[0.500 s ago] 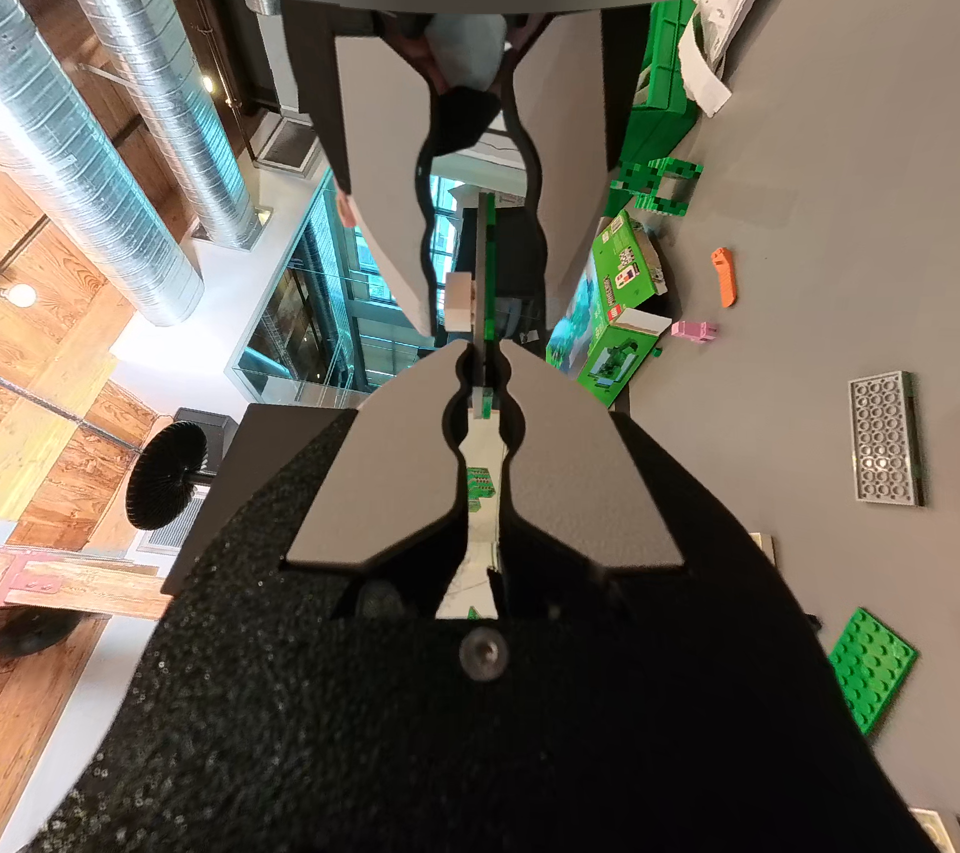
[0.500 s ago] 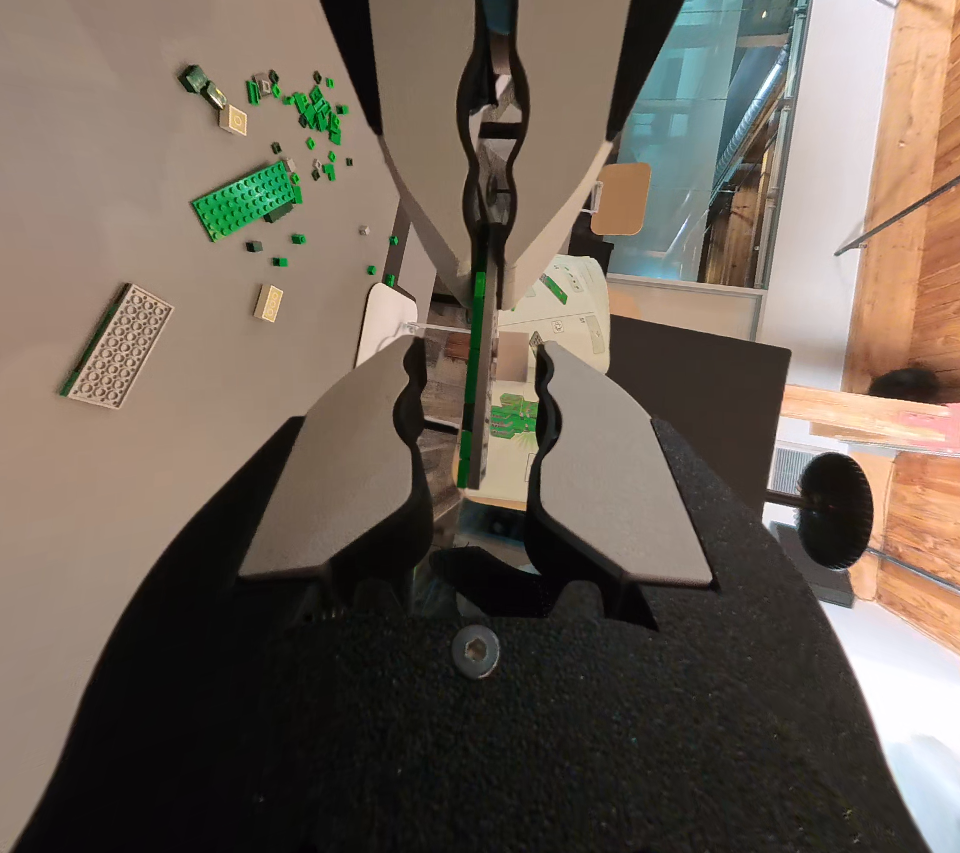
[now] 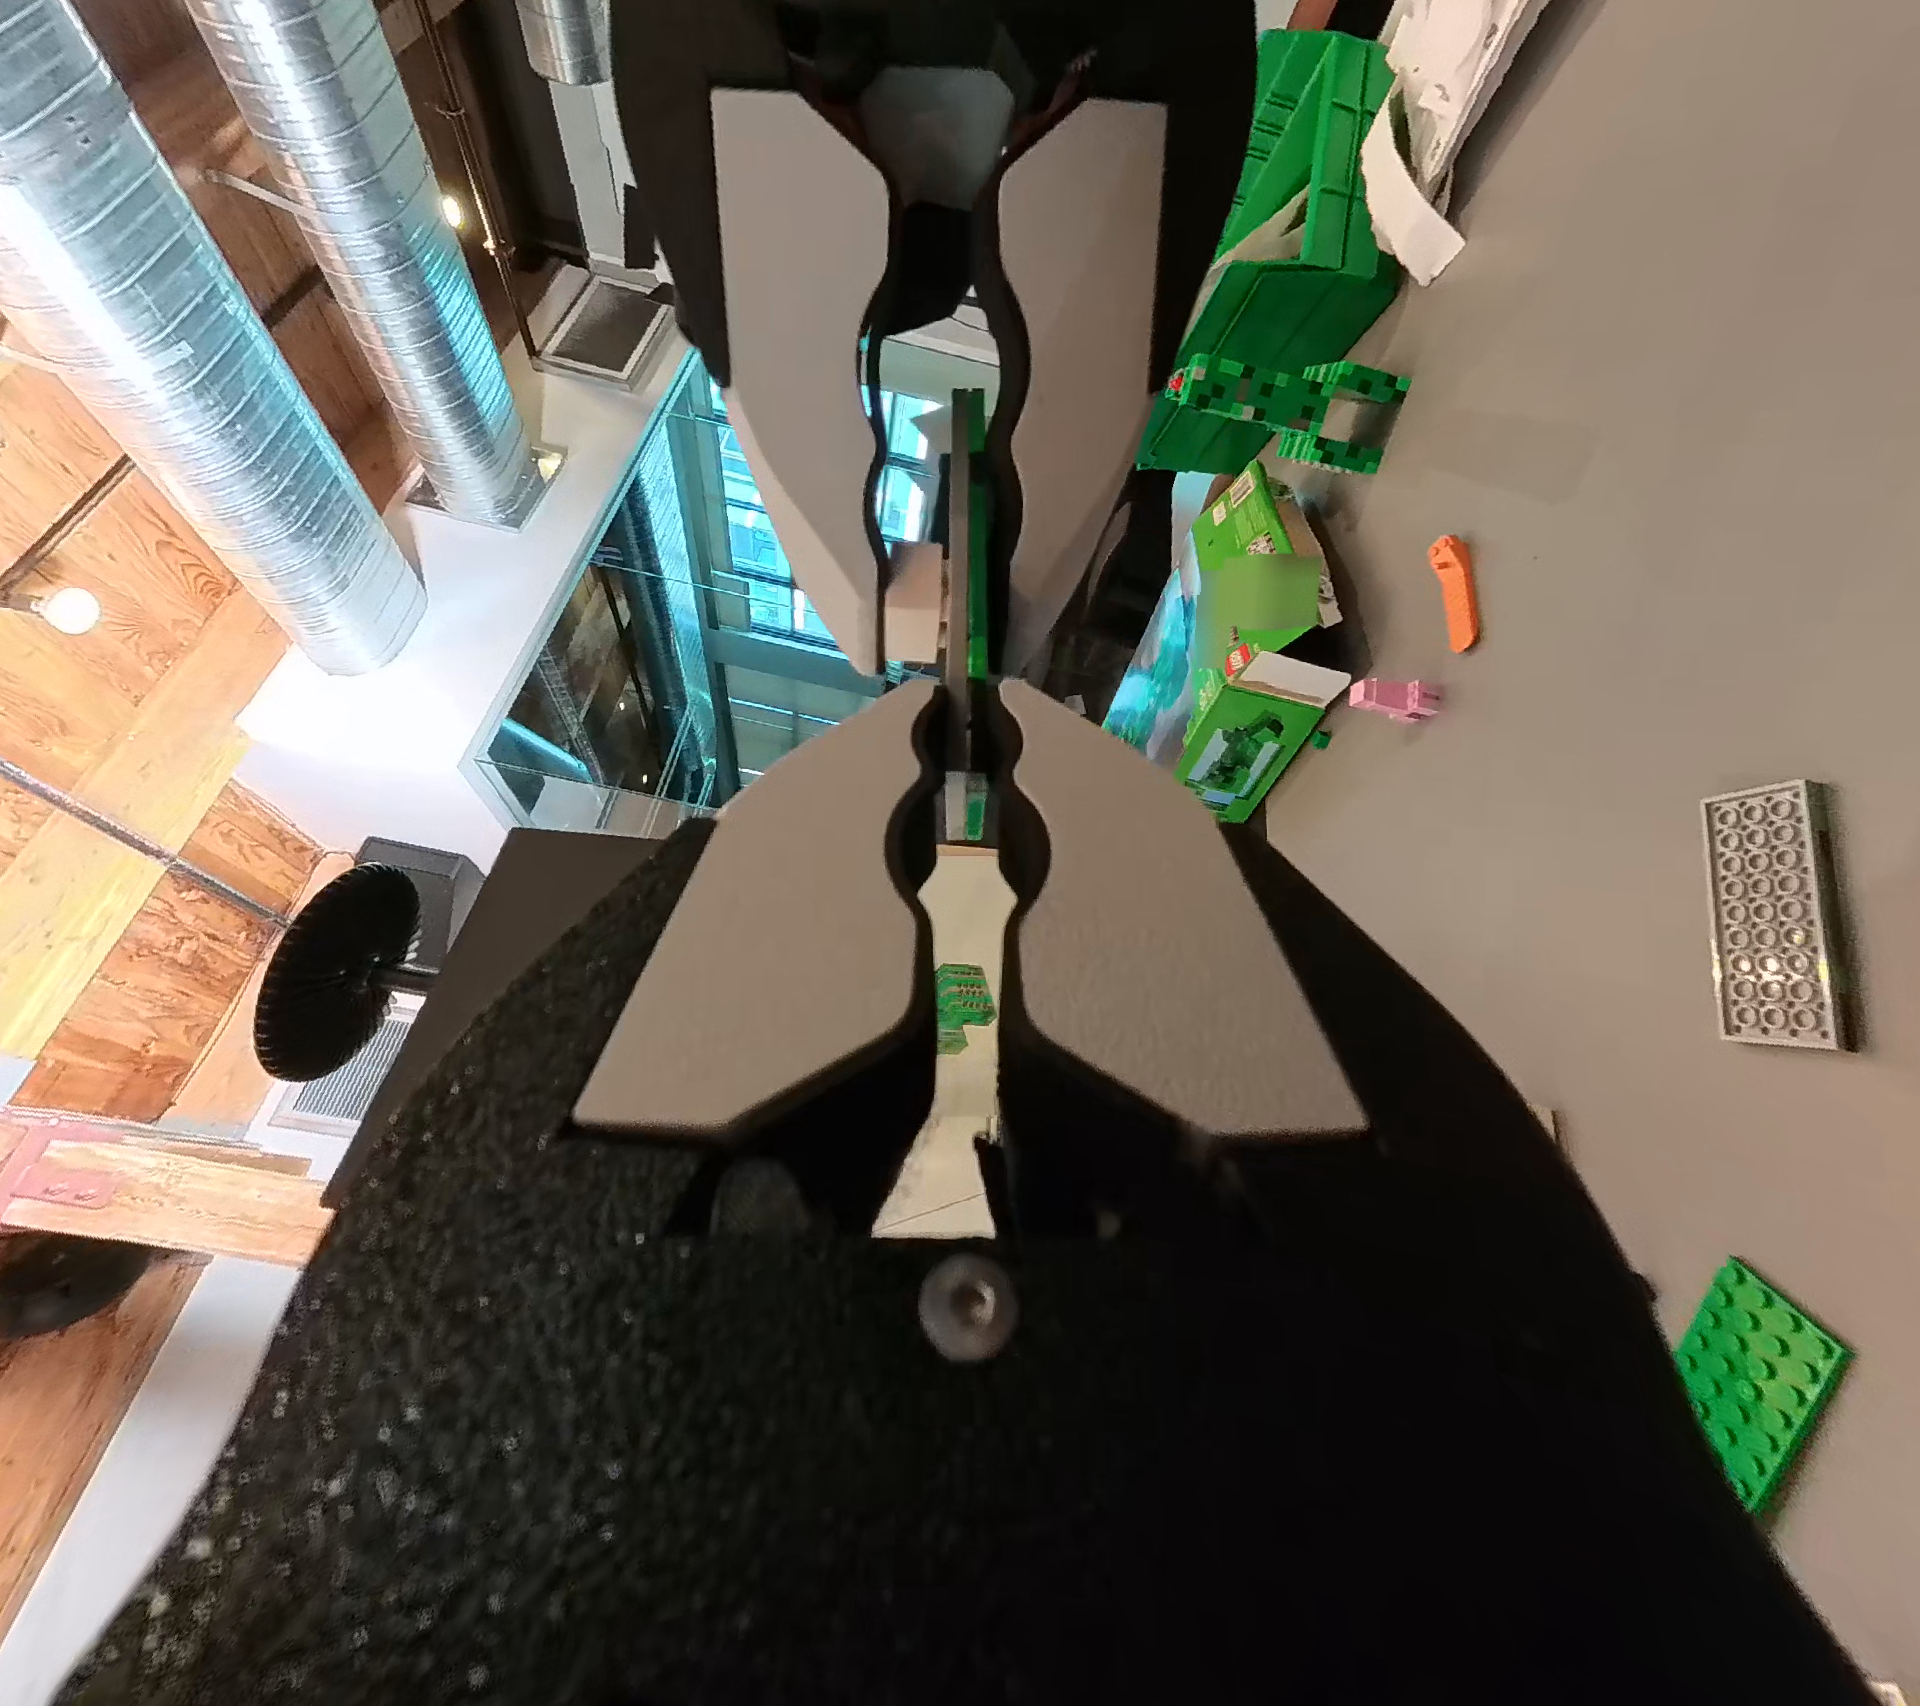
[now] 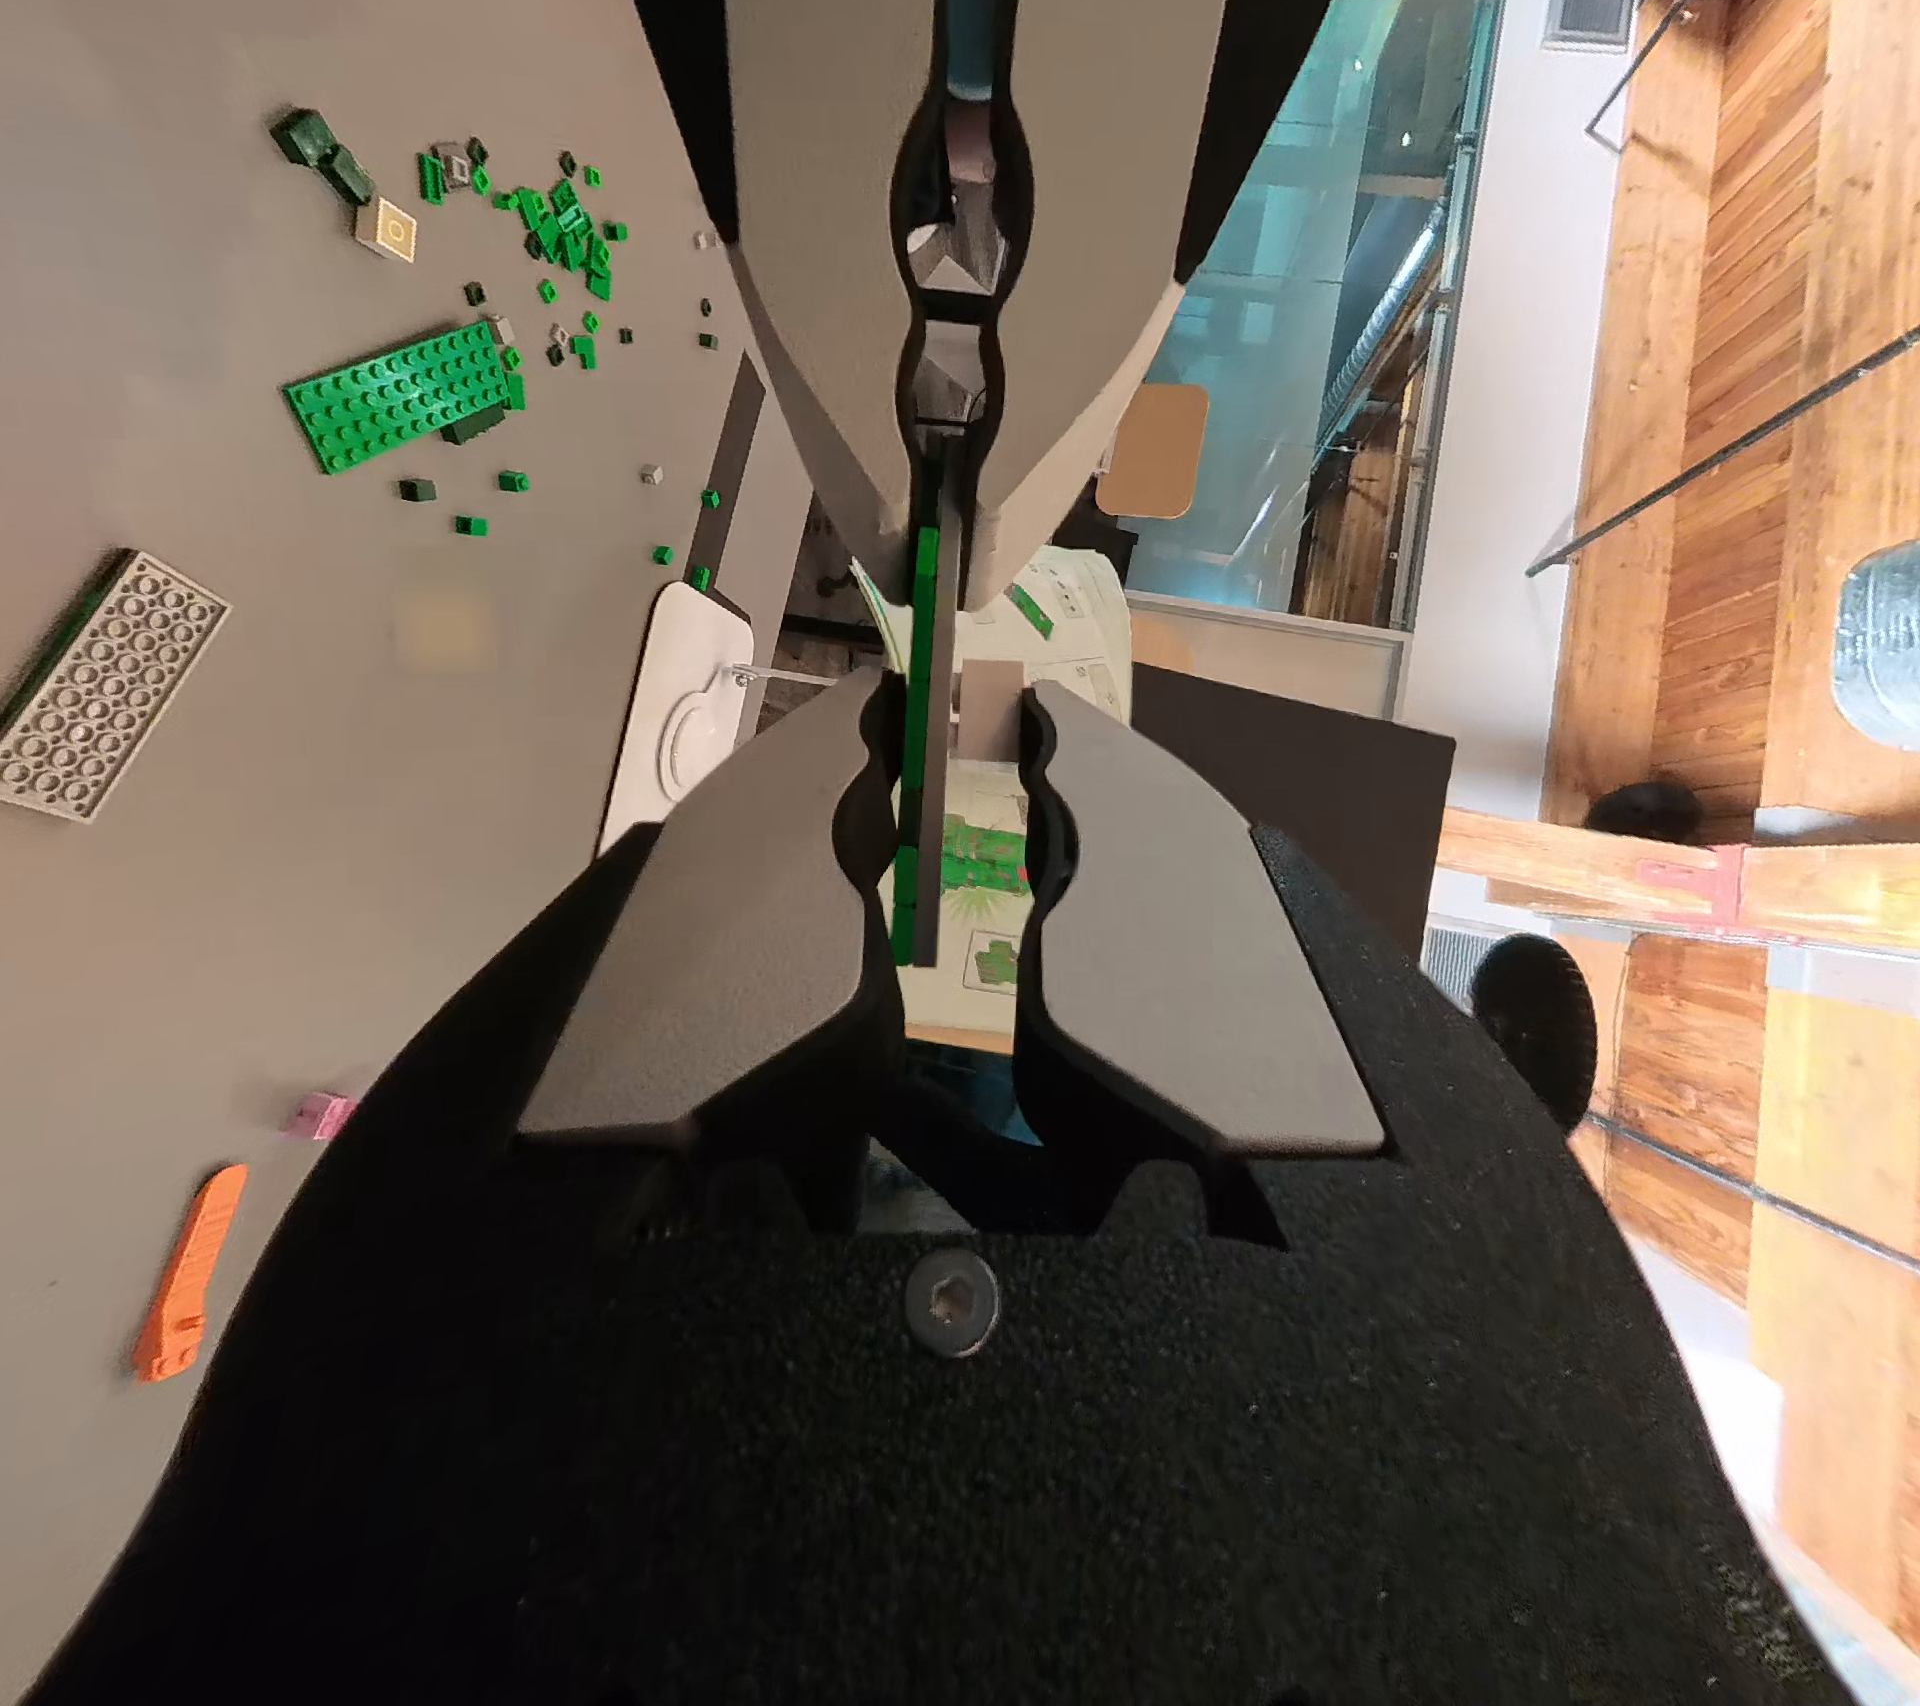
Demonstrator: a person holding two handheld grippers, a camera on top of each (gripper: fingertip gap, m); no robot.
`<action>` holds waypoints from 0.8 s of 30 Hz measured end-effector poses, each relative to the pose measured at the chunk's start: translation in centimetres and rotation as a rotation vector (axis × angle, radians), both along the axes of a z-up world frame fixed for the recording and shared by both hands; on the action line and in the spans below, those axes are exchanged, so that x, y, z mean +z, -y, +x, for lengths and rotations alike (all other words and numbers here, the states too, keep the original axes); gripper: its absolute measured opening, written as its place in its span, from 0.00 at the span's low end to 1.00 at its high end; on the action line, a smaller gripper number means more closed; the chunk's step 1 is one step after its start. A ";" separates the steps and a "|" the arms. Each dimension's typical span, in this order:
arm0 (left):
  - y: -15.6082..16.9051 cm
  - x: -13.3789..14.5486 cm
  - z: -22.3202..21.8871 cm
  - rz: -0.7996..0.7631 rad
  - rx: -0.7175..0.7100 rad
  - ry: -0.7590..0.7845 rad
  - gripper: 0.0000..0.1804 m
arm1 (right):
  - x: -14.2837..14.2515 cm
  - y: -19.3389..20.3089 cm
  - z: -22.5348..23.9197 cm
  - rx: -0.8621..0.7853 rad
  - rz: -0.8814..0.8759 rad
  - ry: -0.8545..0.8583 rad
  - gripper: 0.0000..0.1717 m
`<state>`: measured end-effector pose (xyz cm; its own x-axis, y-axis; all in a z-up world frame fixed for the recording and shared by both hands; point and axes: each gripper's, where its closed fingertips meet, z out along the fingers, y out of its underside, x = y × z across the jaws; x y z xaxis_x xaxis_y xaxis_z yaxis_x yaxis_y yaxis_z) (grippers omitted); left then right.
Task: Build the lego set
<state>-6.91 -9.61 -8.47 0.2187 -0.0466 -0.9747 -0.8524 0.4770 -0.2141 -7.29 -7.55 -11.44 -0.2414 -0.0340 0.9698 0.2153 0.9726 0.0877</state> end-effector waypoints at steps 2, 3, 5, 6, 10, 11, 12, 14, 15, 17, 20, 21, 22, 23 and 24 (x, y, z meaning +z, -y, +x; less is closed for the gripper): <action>-0.1 0.2 -0.1 0.013 0.015 0.004 0.03 | 0.3 0.0 0.0 -0.031 0.004 -0.011 0.12; -0.1 0.2 0.0 0.018 0.023 -0.001 0.03 | 0.2 0.0 0.0 -0.040 0.014 -0.010 0.12; 0.1 0.2 0.0 0.026 0.034 -0.020 0.03 | 0.1 -0.1 -0.1 -0.039 0.028 -0.004 0.12; 0.0 0.2 0.0 0.025 0.036 -0.025 0.03 | 0.0 -0.1 -0.1 -0.041 0.022 0.002 0.12; -0.1 0.1 -0.1 0.022 0.035 -0.027 0.03 | 0.0 -0.2 -0.2 -0.039 0.027 0.004 0.12; -0.1 0.1 -0.1 0.022 0.036 -0.029 0.03 | -0.1 -0.2 -0.2 -0.038 0.035 0.000 0.11; -0.1 0.1 -0.1 0.021 0.037 -0.030 0.03 | -0.1 -0.2 -0.3 -0.039 0.038 -0.003 0.12; 0.0 0.1 -0.1 0.021 0.039 -0.031 0.03 | -0.2 -0.3 -0.3 -0.039 0.041 -0.008 0.12; 0.0 0.1 -0.1 0.022 0.040 -0.032 0.03 | -0.2 -0.3 -0.3 -0.037 0.043 -0.011 0.12; -0.1 0.0 -0.2 0.020 0.044 -0.036 0.03 | -0.3 -0.4 -0.4 -0.034 0.049 -0.017 0.12; -0.2 0.0 -0.2 0.034 0.055 -0.042 0.03 | -0.2 -0.5 -0.4 -0.029 0.056 -0.034 0.12; -0.2 0.0 -0.2 0.042 0.058 -0.045 0.03 | -0.2 -0.6 -0.5 -0.028 0.054 -0.039 0.12; -0.3 0.1 -0.2 0.049 0.060 -0.046 0.03 | -0.1 -0.6 -0.5 -0.026 0.054 -0.044 0.12; -0.3 0.1 -0.2 0.058 0.061 -0.045 0.03 | -0.1 -0.6 -0.5 -0.025 0.056 -0.051 0.12; -0.3 0.2 -0.2 0.065 0.061 -0.043 0.03 | -0.1 -0.7 -0.6 -0.025 0.057 -0.056 0.11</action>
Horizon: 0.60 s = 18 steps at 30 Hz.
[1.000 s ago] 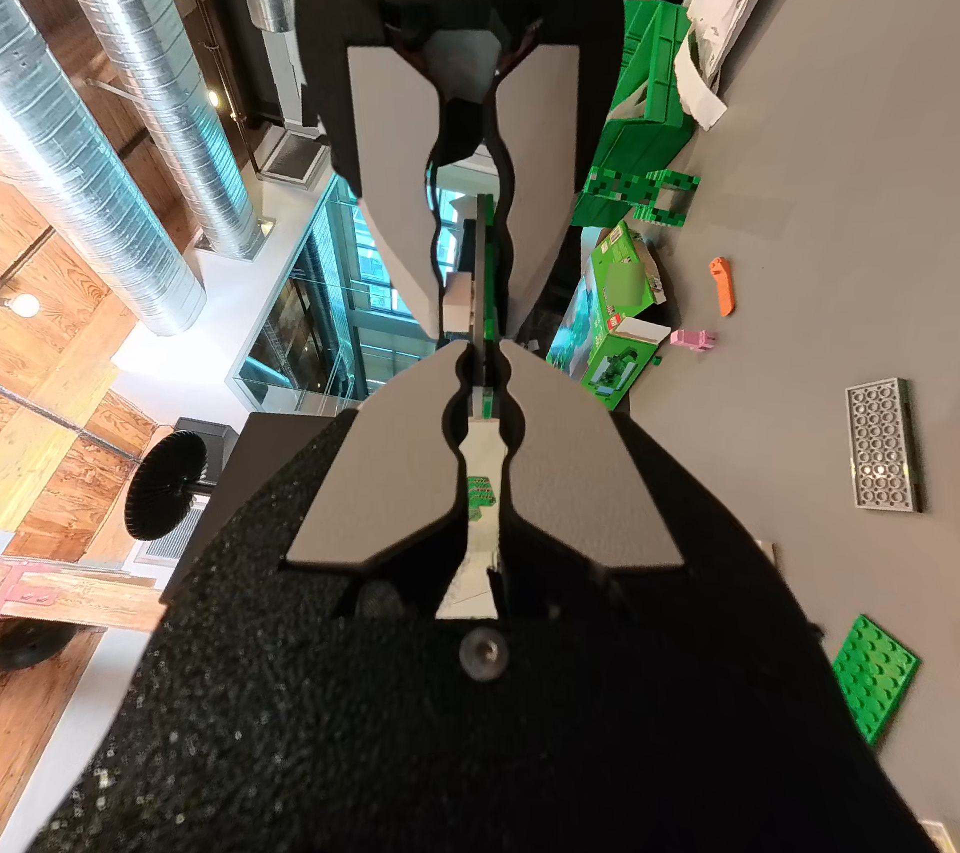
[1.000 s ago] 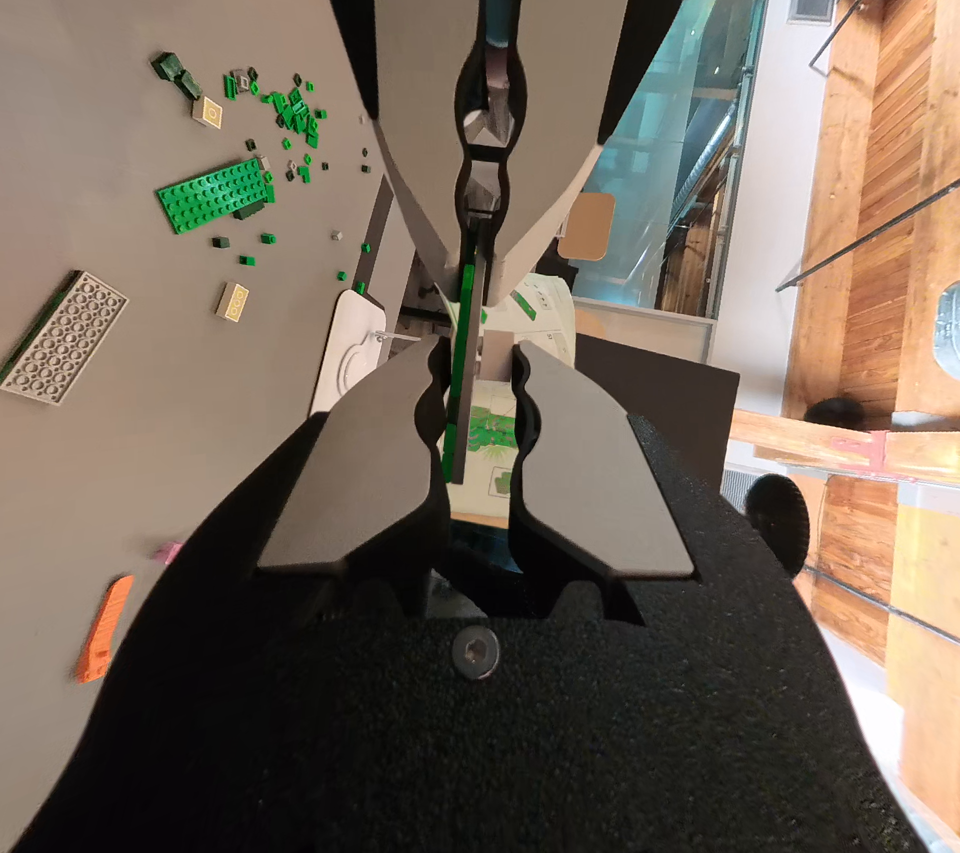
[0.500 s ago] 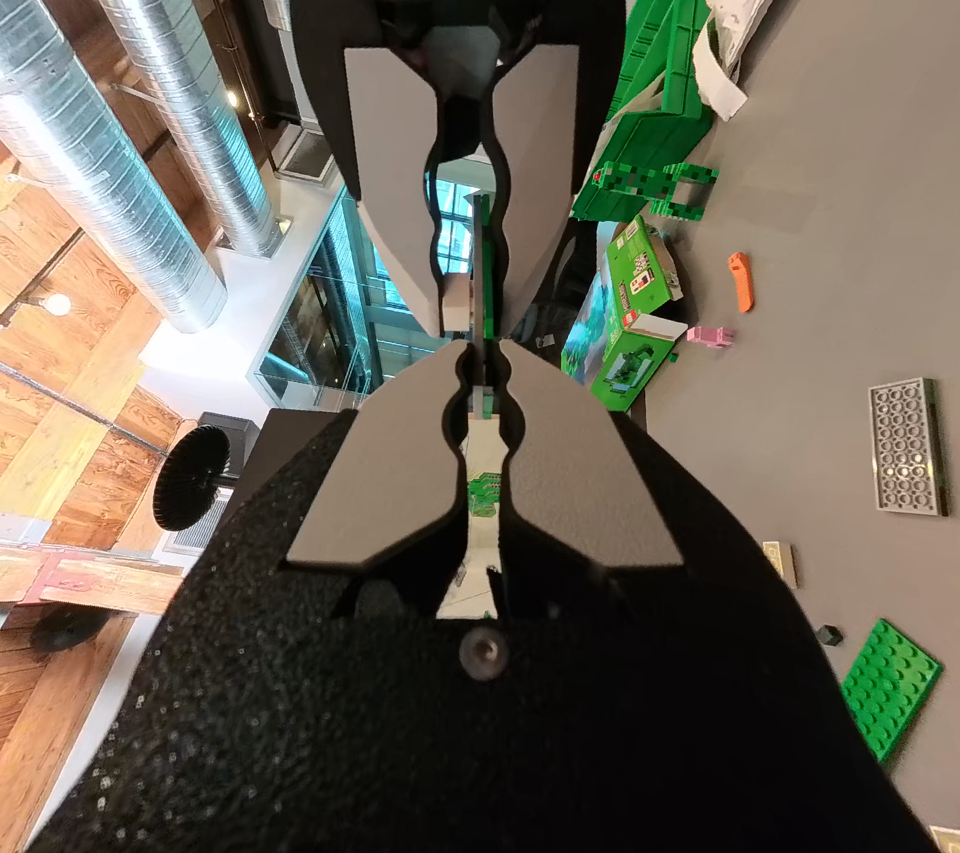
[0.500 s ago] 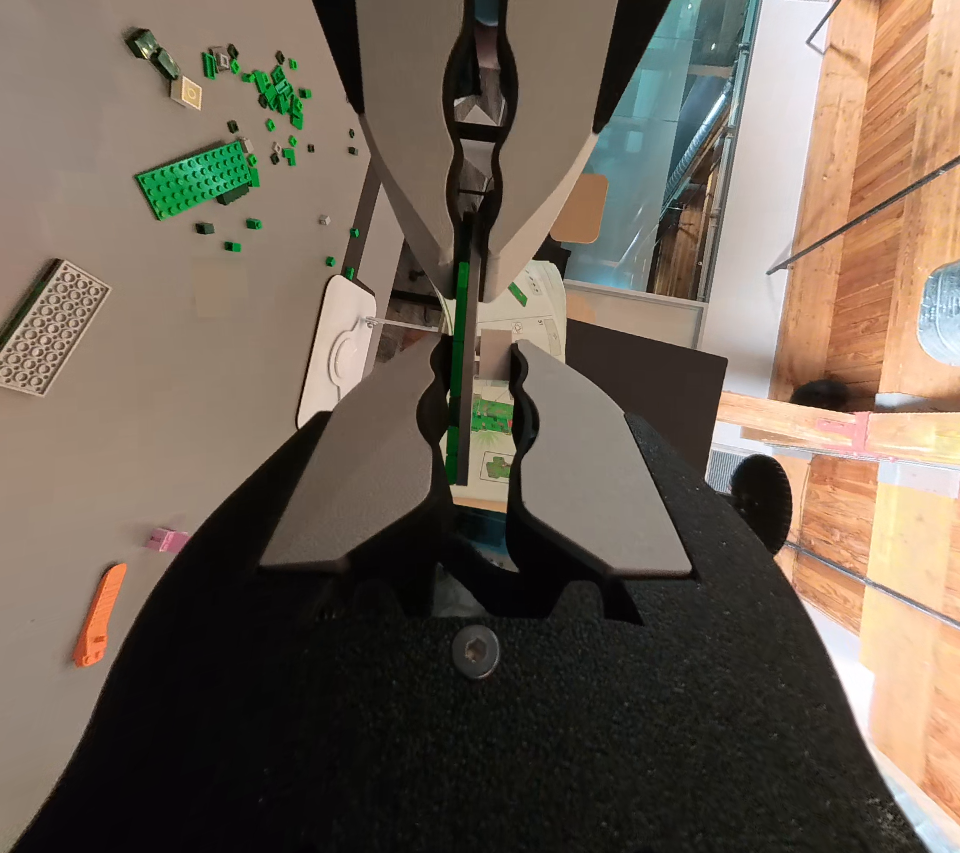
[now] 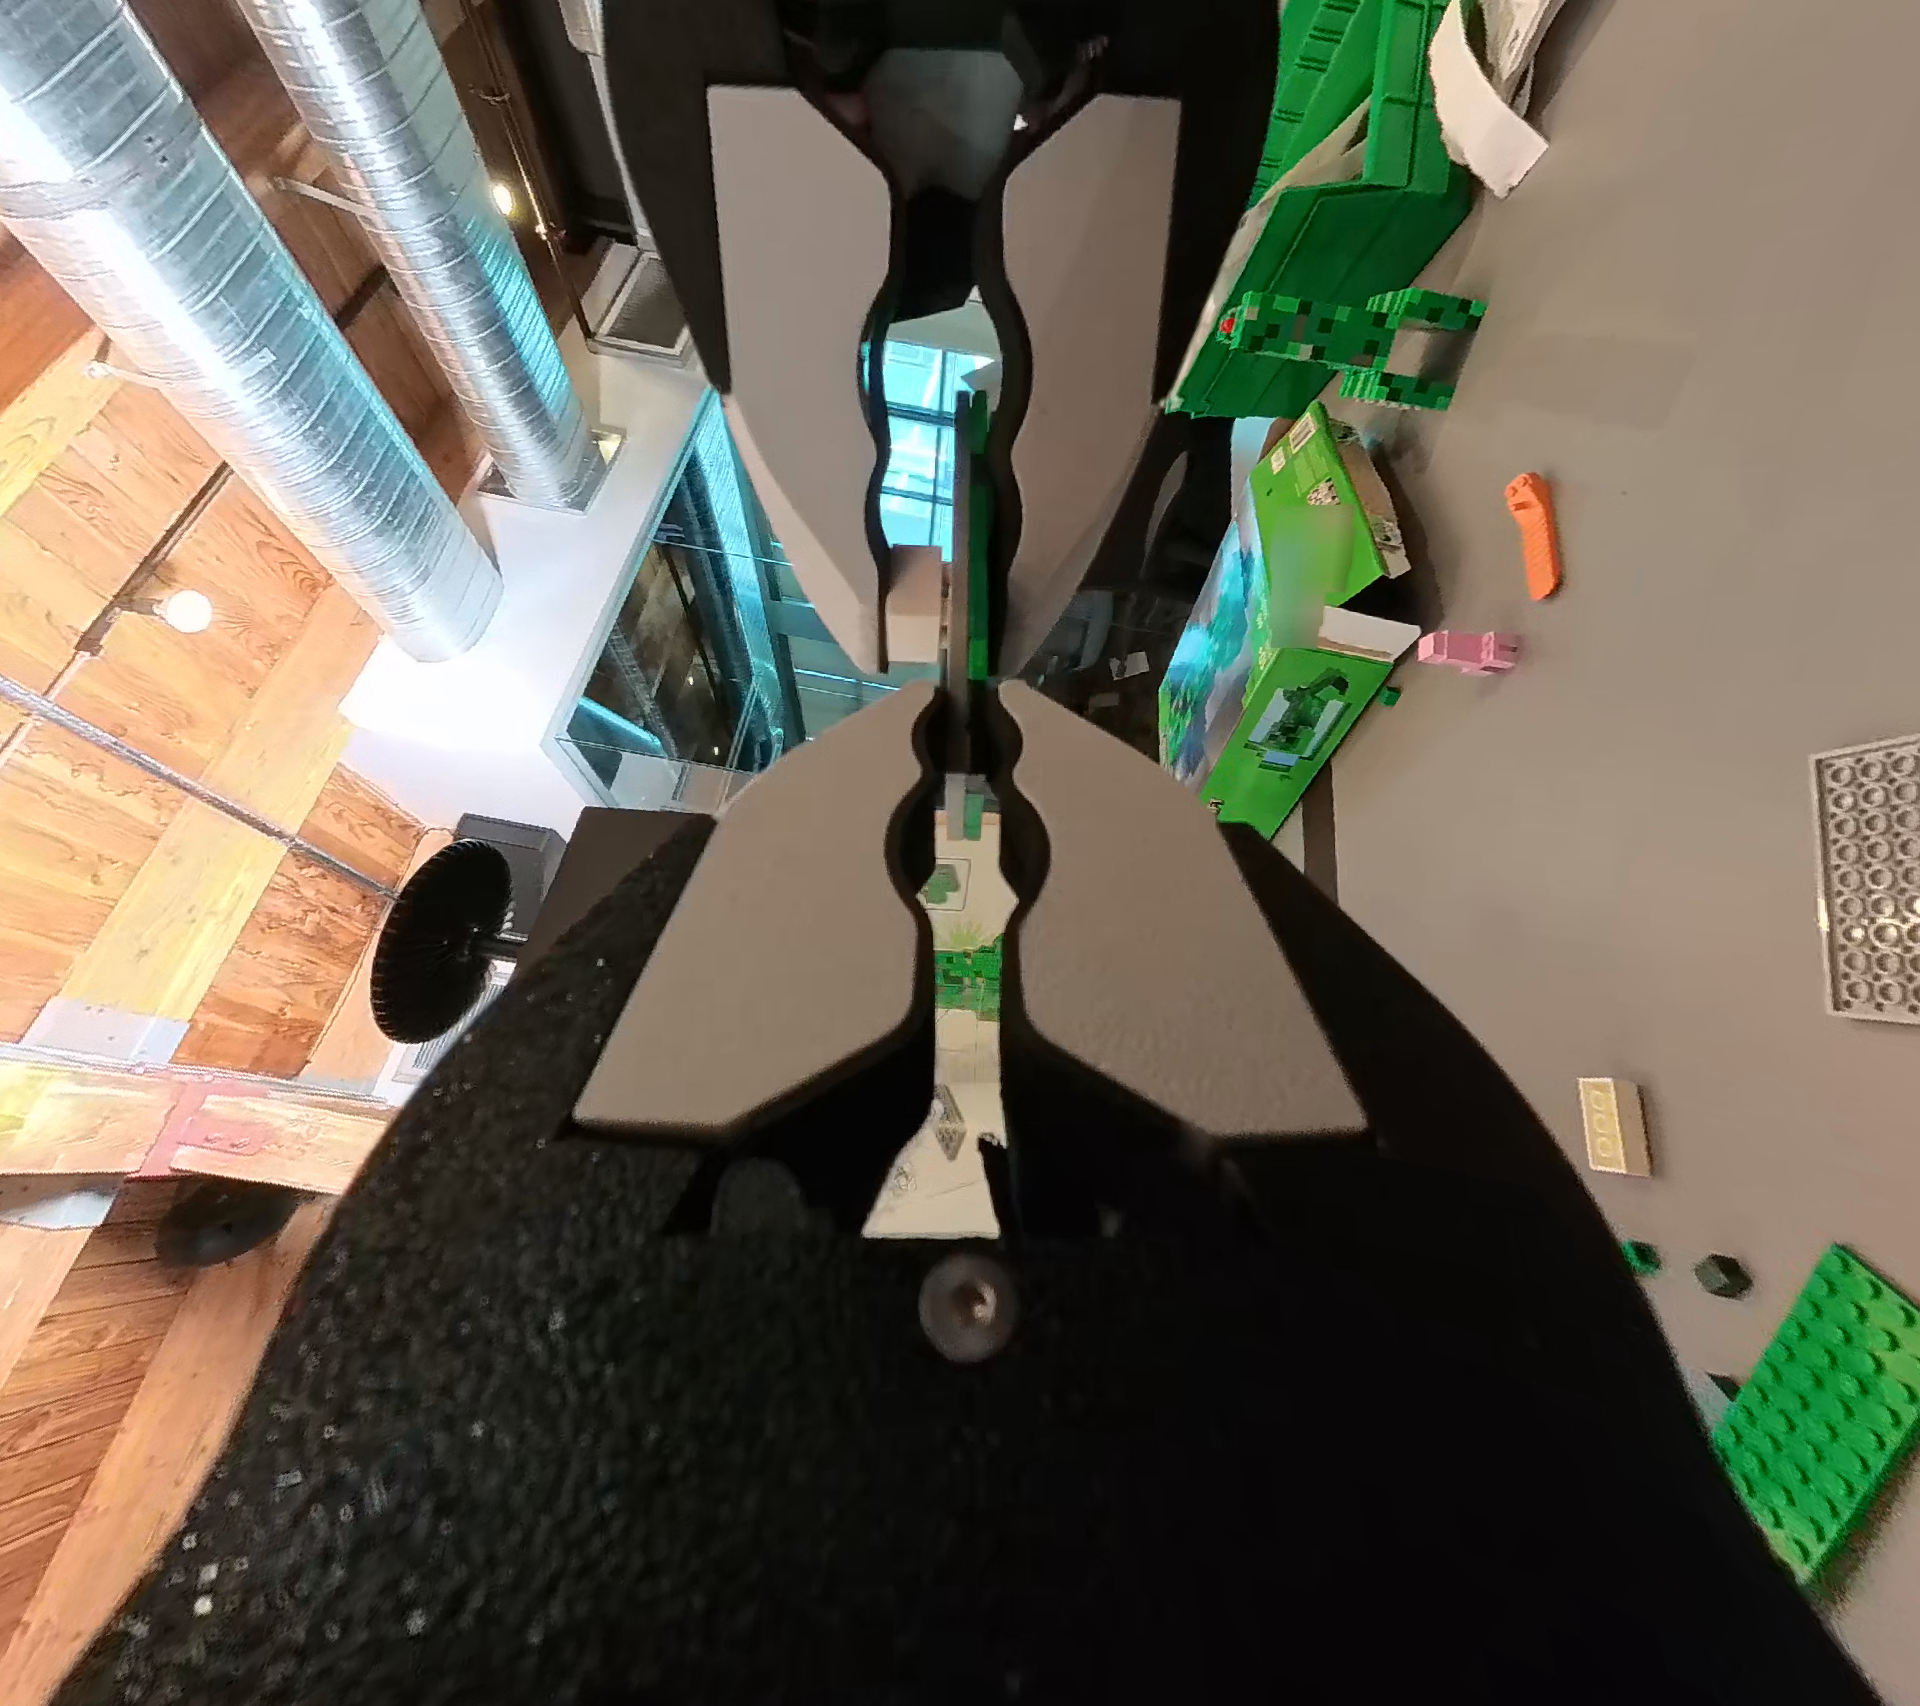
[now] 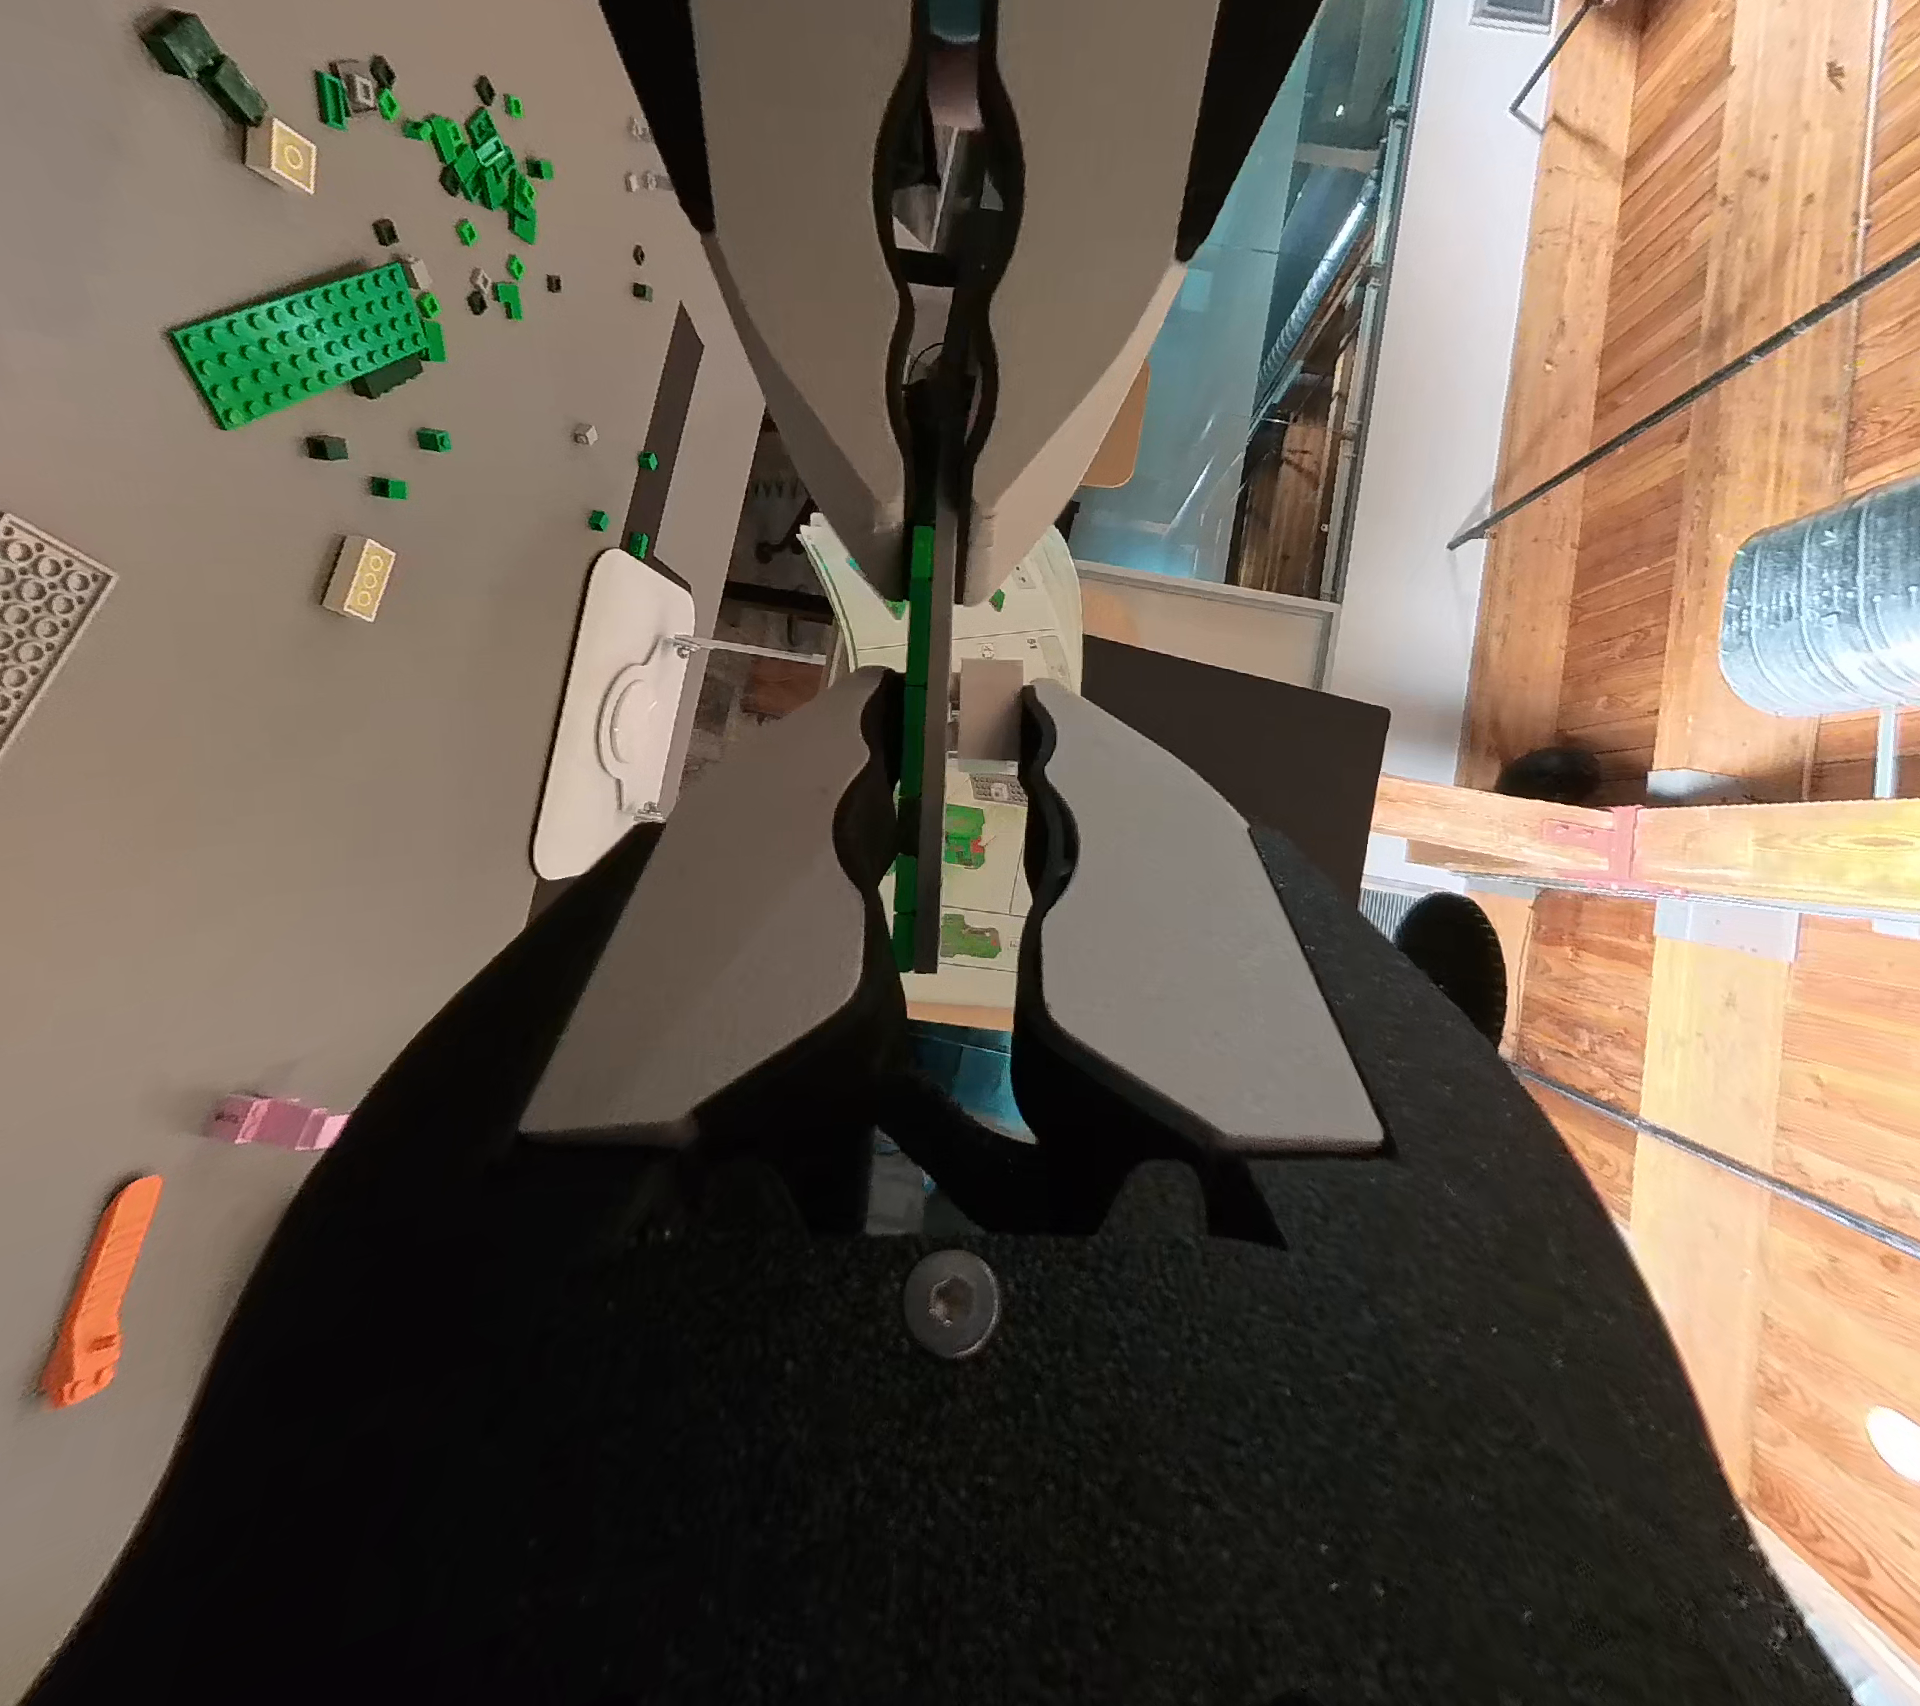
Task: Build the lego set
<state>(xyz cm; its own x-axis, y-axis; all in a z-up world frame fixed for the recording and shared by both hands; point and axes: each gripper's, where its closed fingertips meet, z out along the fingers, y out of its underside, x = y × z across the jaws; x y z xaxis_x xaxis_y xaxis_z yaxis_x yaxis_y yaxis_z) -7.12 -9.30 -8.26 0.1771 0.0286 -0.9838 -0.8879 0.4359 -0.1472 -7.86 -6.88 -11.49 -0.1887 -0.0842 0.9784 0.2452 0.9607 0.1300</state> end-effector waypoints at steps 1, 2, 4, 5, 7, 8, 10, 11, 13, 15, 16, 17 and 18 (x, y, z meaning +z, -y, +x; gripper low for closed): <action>0.0 0.0 0.0 0.001 -0.003 0.006 0.03 | 0.0 0.0 0.0 -0.001 -0.002 -0.004 0.11; 0.1 0.1 0.0 -0.004 -0.009 0.019 0.03 | 0.2 0.0 0.1 -0.002 -0.005 -0.009 0.11; -0.1 0.3 0.1 -0.030 -0.040 0.070 0.05 | 0.4 0.0 0.1 0.000 -0.011 -0.021 0.12; 0.0 0.5 0.2 -0.040 -0.063 0.102 0.07 | 0.5 -0.1 0.1 0.001 -0.015 -0.024 0.12; 0.0 0.8 0.1 -0.065 -0.083 0.157 0.11 | 0.5 -0.1 0.2 0.002 -0.024 -0.031 0.12; 0.0 0.9 0.0 -0.073 -0.084 0.175 0.13 | 0.5 -0.2 0.2 0.001 -0.025 -0.035 0.12; -0.1 1.2 -0.4 -0.097 -0.088 0.205 0.15 | 0.6 -0.3 0.1 0.000 -0.020 -0.046 0.12; -0.2 1.4 -0.6 -0.114 -0.091 0.226 0.17 | 0.6 -0.4 0.1 -0.002 -0.015 -0.049 0.12; -0.3 1.2 -0.7 -0.139 -0.102 0.270 0.19 | 0.7 -0.7 0.1 -0.006 -0.007 -0.060 0.12; -0.5 1.5 -1.0 -0.152 -0.107 0.305 0.21 | 0.8 -0.9 0.3 -0.009 -0.006 -0.065 0.12; -0.5 1.5 -1.2 -0.155 -0.106 0.311 0.21 | 0.9 -0.9 0.4 -0.008 -0.005 -0.069 0.12; -0.5 1.5 -1.3 -0.157 -0.103 0.313 0.22 | 0.9 -0.9 0.4 -0.007 -0.003 -0.072 0.12; -0.6 1.6 -1.4 -0.158 -0.099 0.313 0.22 | 0.9 -1.0 0.4 -0.008 -0.004 -0.073 0.12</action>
